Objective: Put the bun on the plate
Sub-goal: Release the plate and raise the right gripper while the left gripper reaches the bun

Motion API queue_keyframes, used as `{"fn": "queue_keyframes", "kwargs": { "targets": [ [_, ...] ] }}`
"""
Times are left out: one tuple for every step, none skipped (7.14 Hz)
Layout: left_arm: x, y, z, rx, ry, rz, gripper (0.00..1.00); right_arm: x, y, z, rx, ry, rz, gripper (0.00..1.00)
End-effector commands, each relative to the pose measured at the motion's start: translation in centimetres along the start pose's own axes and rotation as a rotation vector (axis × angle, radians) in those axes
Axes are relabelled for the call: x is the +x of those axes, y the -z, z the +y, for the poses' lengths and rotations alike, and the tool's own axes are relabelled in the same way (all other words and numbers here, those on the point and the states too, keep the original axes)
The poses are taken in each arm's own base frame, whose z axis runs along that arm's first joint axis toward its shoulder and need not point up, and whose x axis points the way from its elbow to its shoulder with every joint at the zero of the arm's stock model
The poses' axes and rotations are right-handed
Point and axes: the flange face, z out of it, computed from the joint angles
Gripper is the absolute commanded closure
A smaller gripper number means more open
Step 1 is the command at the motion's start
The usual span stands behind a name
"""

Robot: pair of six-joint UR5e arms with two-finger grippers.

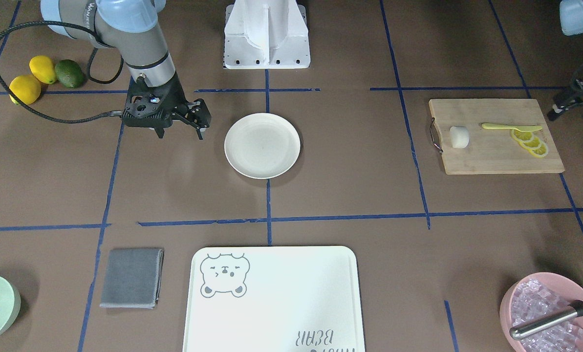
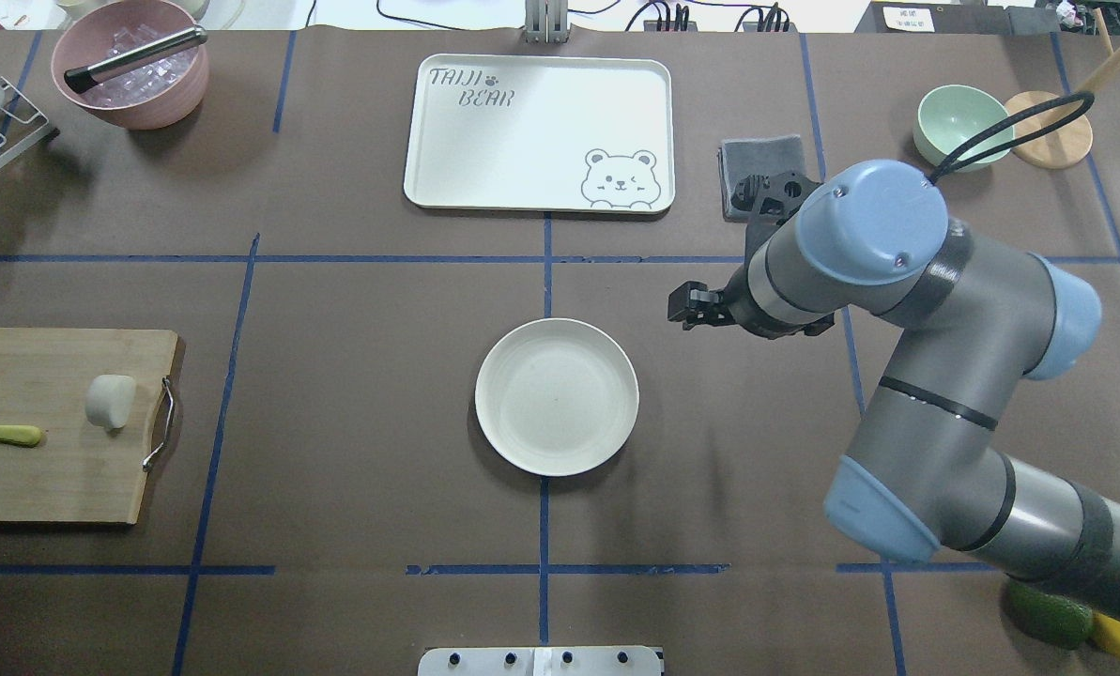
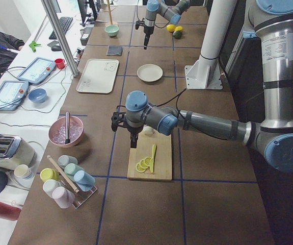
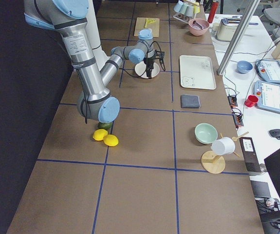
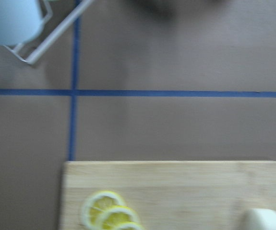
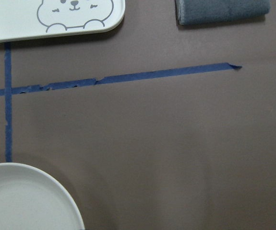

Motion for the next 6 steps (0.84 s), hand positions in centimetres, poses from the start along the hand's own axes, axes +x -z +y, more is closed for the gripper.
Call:
{"fn": "queue_keyframes", "kwargs": {
  "targets": [
    [8.8, -4.7, 4.0, -0.018, 0.029, -0.041, 0.00, 5.2, 2.2, -3.8, -0.020, 0.077, 0.012, 0.00],
    [10.9, -7.5, 5.4, 0.004, 0.031, -0.049, 0.00, 8.7, 3.5, -5.7, -0.027, 0.113, 0.011, 0.00],
    [11.3, -10.6, 6.6, 0.018, 0.036, -0.058, 0.00, 13.1, 4.7, -7.6, -0.051, 0.139, 0.003, 0.00],
    [10.2, -13.7, 7.1, 0.029, 0.032, -0.044, 0.00, 16.9, 5.6, -8.9, -0.058, 0.165, 0.003, 0.00],
    [9.5, -15.6, 7.5, 0.041, 0.037, -0.038, 0.00, 20.6, 6.3, -9.7, -0.060, 0.187, 0.015, 0.00],
    [9.4, -16.1, 7.6, 0.034, 0.036, -0.044, 0.00, 23.8, 7.0, -10.2, -0.069, 0.208, 0.012, 0.00]
  ]
}}
